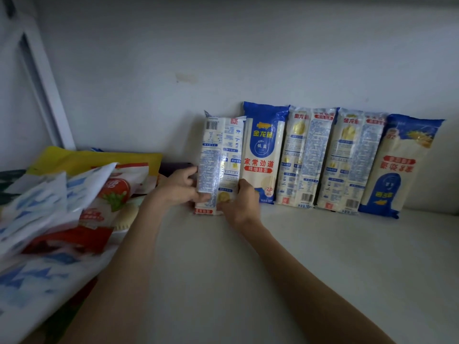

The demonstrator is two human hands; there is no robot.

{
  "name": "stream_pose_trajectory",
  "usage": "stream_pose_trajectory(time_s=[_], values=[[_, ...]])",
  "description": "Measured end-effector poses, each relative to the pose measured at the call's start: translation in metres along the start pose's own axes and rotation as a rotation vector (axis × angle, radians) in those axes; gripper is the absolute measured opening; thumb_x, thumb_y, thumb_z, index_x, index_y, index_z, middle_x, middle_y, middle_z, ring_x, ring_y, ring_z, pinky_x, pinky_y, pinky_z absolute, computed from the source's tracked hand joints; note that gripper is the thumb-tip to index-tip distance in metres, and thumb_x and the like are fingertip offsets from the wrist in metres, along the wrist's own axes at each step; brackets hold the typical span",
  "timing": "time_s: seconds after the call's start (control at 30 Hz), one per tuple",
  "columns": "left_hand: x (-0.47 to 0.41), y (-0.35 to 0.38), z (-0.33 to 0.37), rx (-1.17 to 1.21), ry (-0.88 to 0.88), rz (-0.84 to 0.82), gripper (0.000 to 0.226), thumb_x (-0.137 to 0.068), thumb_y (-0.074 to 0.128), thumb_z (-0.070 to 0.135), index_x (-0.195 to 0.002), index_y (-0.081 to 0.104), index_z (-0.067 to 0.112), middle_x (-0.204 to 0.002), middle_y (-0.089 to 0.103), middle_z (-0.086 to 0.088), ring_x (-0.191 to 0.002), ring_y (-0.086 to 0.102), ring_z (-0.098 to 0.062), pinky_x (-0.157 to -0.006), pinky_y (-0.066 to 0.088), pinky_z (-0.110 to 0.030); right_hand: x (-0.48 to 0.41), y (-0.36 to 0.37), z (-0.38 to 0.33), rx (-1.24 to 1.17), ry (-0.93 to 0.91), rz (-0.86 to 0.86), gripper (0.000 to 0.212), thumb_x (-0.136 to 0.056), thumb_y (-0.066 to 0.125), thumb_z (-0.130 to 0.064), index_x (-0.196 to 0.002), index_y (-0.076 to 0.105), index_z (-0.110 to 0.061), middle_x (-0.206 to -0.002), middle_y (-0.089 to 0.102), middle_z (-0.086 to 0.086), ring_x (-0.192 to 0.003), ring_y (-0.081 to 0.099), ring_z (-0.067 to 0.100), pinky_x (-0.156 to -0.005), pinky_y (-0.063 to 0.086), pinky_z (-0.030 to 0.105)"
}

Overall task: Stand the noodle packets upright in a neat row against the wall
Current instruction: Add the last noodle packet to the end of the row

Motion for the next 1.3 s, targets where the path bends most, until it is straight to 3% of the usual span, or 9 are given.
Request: stream_pose_trajectory(time_s=[0.13, 0.2, 0.3, 0.4, 0.5, 0.7, 0.97, 1.13, 1.3], values=[[-0.016, -0.001, -0.008, -0.126, 0.006, 0.066, 0.084, -0.059, 0.091, 0.011, -0.132, 0.051, 0.025, -0.121, 0.070, 0.001, -0.103, 0.068, -0.014, -0.093, 0.054, -0.038, -0.009, 0.004, -0.006, 0.096, -0.021, 0.060, 0.050, -0.074, 0.073, -0.007, -0.121, 0.056, -0.009, -0.111, 0.066, 0.009, -0.103, 0.062, 0.028, -0.083, 0.056, 0.038], [-0.024, -0.001, -0.012, -0.267, -0.020, 0.138, 0.087, -0.048, 0.092, 0.030, -0.126, 0.055, 0.029, -0.116, 0.071, 0.003, -0.104, 0.067, -0.016, -0.093, 0.053, -0.036, -0.012, 0.005, -0.009, 0.162, -0.026, 0.092, 0.048, -0.073, 0.074, -0.008, -0.118, 0.058, -0.009, -0.109, 0.067, 0.010, -0.101, 0.064, 0.029, -0.081, 0.057, 0.041], [-0.021, 0.000, -0.008, -0.319, -0.035, 0.324, 0.050, -0.062, 0.089, 0.019, -0.107, 0.068, 0.019, -0.099, 0.075, -0.002, -0.092, 0.068, -0.018, -0.076, 0.050, -0.025, -0.018, 0.006, -0.014, 0.297, -0.063, 0.122, 0.038, -0.074, 0.074, -0.007, -0.109, 0.061, -0.006, -0.107, 0.065, 0.011, -0.097, 0.063, 0.031, -0.080, 0.056, 0.043], [-0.021, 0.010, -0.007, -0.274, 0.014, 0.422, 0.039, -0.069, 0.085, 0.016, -0.104, 0.067, 0.018, -0.100, 0.076, -0.004, -0.093, 0.070, -0.021, -0.083, 0.057, -0.036, -0.022, 0.006, -0.017, 0.409, -0.074, 0.129, 0.034, -0.079, 0.072, -0.005, -0.110, 0.057, -0.003, -0.108, 0.063, 0.014, -0.096, 0.062, 0.030, -0.080, 0.054, 0.040], [-0.023, 0.018, -0.007, -0.266, 0.063, 0.472, 0.038, -0.070, 0.080, 0.022, -0.105, 0.065, 0.024, -0.102, 0.075, -0.002, -0.099, 0.068, -0.025, -0.082, 0.057, -0.043, -0.027, 0.006, -0.016, 0.476, -0.064, 0.145, 0.041, -0.082, 0.070, -0.006, -0.119, 0.053, -0.002, -0.114, 0.061, 0.014, -0.101, 0.062, 0.030, -0.079, 0.050, 0.037], [-0.026, 0.024, -0.008, -0.305, 0.066, 0.528, 0.051, -0.070, 0.079, 0.036, -0.117, 0.061, 0.027, -0.111, 0.072, -0.004, -0.107, 0.063, -0.030, -0.084, 0.053, -0.039, -0.035, 0.005, -0.019, 0.565, -0.061, 0.134, 0.037, -0.081, 0.069, -0.001, -0.116, 0.057, 0.000, -0.112, 0.063, 0.016, -0.101, 0.063, 0.031, -0.075, 0.050, 0.035], [-0.028, 0.029, -0.009, -0.307, 0.084, 0.571, 0.048, -0.075, 0.076, 0.031, -0.120, 0.060, 0.022, -0.113, 0.070, -0.007, -0.107, 0.061, -0.032, -0.084, 0.053, -0.042, -0.035, 0.003, -0.018, 0.592, -0.058, 0.172, 0.037, -0.085, 0.066, 0.000, -0.120, 0.054, 0.002, -0.113, 0.063, 0.017, -0.101, 0.064, 0.031, -0.077, 0.051, 0.035], [-0.031, 0.030, -0.010, -0.341, 0.066, 0.562, 0.047, -0.079, 0.074, 0.034, -0.121, 0.058, 0.023, -0.115, 0.069, -0.007, -0.106, 0.062, -0.032, -0.081, 0.054, -0.042, -0.026, -0.015, -0.025, 0.519, -0.092, 0.094, 0.024, -0.086, 0.065, -0.007, -0.110, 0.059, -0.003, -0.108, 0.062, 0.015, -0.098, 0.064, 0.034, -0.075, 0.051, 0.039], [-0.031, 0.034, -0.011, -0.389, 0.031, 0.558, 0.045, -0.086, 0.069, 0.023, -0.127, 0.054, 0.019, -0.120, 0.065, -0.013, -0.109, 0.061, -0.037, -0.082, 0.050, -0.043, -0.015, -0.068, -0.009, 0.452, -0.033, 0.030, 0.035, -0.082, 0.071, -0.017, -0.112, 0.057, -0.005, -0.108, 0.061, 0.013, -0.097, 0.061, 0.033, -0.074, 0.050, 0.037]])
Point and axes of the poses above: each hand's wrist, its own x-axis away from the middle knuckle, its own y-axis out of the palm, z = x × y, the point moved 4 cm from there along -x, towards the middle knuckle
